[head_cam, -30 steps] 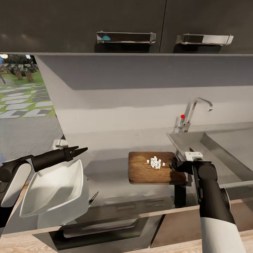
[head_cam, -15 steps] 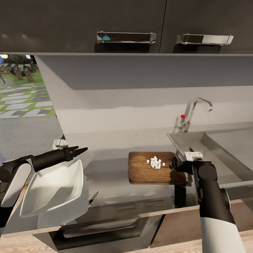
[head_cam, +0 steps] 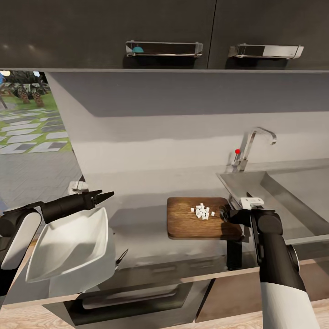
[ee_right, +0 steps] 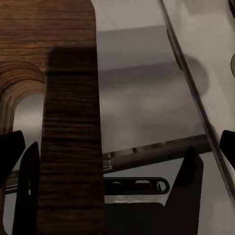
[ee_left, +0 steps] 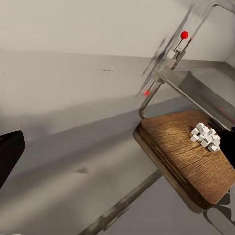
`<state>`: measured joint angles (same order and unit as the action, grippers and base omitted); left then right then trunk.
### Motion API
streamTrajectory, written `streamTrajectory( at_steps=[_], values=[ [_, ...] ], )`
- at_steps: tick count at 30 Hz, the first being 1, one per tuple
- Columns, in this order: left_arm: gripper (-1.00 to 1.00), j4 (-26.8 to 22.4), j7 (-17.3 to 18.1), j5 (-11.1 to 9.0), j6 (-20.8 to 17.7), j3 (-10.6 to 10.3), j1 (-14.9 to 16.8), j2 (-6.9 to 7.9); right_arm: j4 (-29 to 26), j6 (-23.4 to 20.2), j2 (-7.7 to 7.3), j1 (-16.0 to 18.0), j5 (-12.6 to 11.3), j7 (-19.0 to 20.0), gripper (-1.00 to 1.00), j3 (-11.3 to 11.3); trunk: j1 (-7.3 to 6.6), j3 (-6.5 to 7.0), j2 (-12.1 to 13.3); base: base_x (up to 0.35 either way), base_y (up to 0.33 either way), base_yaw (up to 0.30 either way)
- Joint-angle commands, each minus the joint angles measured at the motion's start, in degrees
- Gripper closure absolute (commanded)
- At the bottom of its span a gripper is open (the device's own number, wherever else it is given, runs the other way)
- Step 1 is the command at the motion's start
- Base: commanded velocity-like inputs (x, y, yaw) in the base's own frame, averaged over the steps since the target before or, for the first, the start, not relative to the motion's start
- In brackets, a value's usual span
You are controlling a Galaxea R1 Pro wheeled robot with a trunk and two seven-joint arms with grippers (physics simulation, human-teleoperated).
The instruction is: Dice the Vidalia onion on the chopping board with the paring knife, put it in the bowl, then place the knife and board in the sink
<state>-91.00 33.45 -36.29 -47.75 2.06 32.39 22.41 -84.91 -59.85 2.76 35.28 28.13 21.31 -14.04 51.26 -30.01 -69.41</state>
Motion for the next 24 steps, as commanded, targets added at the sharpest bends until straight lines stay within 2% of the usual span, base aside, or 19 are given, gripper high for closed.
streamTrajectory(
  at_steps=[1, 24],
  values=[
    [-1.00, -0.01, 0.13, -0.09, -0.32, 0.05, 0.05, 0.00, -0.05, -0.15, 0.05, 0.05, 0.56, 0.62, -1.00, -0.11, 0.00, -0.06, -0.04, 0.000, 0.000, 0.000],
    [-1.00, 0.01, 0.25, -0.09, -0.34, 0.06, 0.05, 0.00, -0.06, -0.15, 0.05, 0.05, 0.57, 0.59, -1.00, -0.11, 0.00, -0.06, -0.04, 0.000, 0.000, 0.000]
  ],
)
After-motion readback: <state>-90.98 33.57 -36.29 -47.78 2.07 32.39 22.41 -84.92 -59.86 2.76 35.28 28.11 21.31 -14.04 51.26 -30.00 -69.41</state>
